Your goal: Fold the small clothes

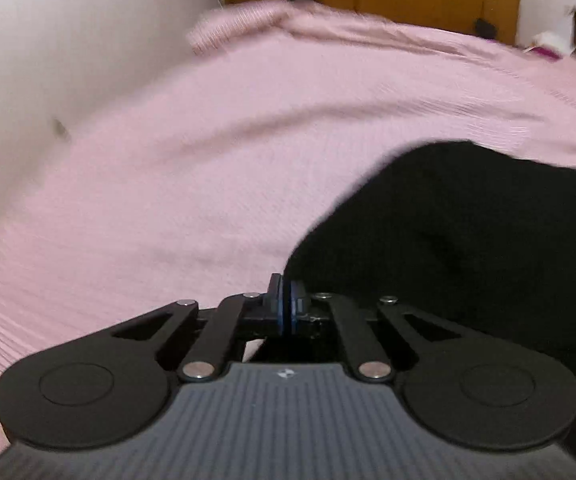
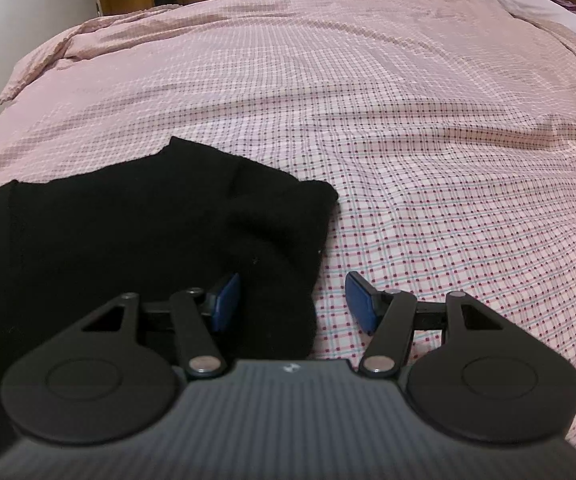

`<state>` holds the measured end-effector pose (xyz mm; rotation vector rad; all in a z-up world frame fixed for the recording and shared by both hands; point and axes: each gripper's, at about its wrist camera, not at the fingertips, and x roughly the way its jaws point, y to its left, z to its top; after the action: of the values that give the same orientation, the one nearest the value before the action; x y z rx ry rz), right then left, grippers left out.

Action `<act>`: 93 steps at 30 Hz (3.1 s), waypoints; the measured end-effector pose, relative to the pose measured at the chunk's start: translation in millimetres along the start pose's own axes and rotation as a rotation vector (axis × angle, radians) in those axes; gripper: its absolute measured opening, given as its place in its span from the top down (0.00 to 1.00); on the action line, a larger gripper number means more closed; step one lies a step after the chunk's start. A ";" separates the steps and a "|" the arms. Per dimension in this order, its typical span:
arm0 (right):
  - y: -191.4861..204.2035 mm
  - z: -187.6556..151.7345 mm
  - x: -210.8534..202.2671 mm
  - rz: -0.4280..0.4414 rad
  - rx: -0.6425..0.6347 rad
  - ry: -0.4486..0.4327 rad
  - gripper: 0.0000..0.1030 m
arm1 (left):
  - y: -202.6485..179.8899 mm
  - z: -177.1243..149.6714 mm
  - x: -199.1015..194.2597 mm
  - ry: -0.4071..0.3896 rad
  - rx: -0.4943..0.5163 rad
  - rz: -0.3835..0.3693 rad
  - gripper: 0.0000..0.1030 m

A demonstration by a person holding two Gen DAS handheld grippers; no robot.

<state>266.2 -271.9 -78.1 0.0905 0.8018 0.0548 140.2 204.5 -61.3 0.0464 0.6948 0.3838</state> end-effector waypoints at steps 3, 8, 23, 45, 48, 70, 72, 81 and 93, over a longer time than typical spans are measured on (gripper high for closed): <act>0.7 -0.6 0.5 -0.004 -0.005 -0.003 0.42 | 6.2 12.1 11.0 0.000 0.005 0.056 0.97; 1.7 -2.1 1.7 -0.009 -0.010 -0.006 0.42 | 8.4 11.7 43.8 0.106 0.044 0.073 0.96; -4.8 -6.6 -8.8 0.021 0.007 -0.015 0.42 | 21.0 39.6 5.8 0.080 -0.038 -0.045 0.92; -10.2 2.5 0.4 0.081 0.029 -0.087 0.41 | -69.3 -12.5 4.0 0.133 -0.100 -0.394 0.54; -8.9 5.4 5.2 0.083 0.027 -0.090 0.41 | -72.8 -11.3 -7.4 0.083 -0.076 -0.364 0.84; -3.3 16.4 12.4 0.002 -0.022 -0.231 0.91 | -97.4 56.4 -56.1 -0.196 0.025 -0.323 0.94; -7.5 14.7 8.8 -0.026 -0.012 -0.269 0.91 | -101.3 69.0 -54.8 -0.239 0.035 -0.308 0.94; -43.6 13.0 16.4 -0.047 0.118 -0.259 0.89 | -131.3 78.8 22.8 -0.144 0.128 -0.200 0.94; -20.4 -15.3 -30.3 0.150 0.017 -0.112 0.87 | -133.3 50.1 71.0 -0.040 0.159 -0.162 0.88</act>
<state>234.5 -293.8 -69.1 0.1686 0.6827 0.1836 265.5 110.4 -88.8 0.1470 0.6835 0.1709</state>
